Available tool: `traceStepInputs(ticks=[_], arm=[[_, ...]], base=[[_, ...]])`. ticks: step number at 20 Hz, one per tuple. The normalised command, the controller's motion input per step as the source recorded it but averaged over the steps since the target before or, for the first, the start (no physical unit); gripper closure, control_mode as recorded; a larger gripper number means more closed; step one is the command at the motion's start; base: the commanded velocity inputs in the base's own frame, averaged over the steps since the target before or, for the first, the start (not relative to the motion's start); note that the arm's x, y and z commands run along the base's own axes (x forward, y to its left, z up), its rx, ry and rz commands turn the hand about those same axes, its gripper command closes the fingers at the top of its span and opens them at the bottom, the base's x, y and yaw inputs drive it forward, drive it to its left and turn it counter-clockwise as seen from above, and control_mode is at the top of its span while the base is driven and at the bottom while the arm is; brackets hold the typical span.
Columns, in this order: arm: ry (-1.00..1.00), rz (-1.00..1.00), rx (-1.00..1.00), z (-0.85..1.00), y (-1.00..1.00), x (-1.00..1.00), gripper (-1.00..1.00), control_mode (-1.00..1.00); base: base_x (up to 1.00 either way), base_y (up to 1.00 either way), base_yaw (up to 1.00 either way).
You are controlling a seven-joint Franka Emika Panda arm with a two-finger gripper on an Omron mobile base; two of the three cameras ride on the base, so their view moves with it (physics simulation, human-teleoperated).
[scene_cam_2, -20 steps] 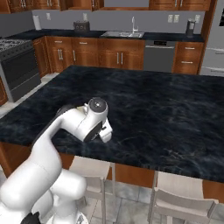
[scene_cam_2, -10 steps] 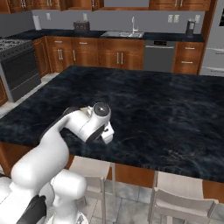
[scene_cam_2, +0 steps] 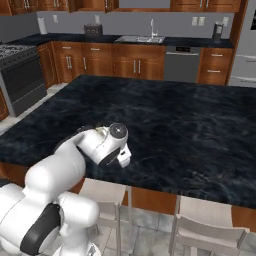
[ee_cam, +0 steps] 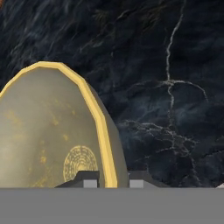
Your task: Pick up the bowls from the cabinet and place each bowl in front of a stool on the dining counter.
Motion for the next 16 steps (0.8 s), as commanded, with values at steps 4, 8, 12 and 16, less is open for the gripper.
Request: traceStepInputs(ticks=[4, 8, 12, 16], arm=[[0.0, 0.0, 0.0, -0.37, 0.0, 0.2, 1.0, -1.0], [0.0, 0.0, 0.0, -0.33, 0.0, 0.2, 1.0, -1.0], [0.0, 0.0, 0.0, -0.28, 0.0, 0.22, 1.0, -1.0], [0.0, 0.0, 0.0, -0.26, -0.01, 0.26, 1.0, -1.0]], base=[[0.0, 0.0, 0.0], [0.0, 0.0, 0.0], [0.0, 0.0, 0.0], [0.0, 0.0, 0.0]])
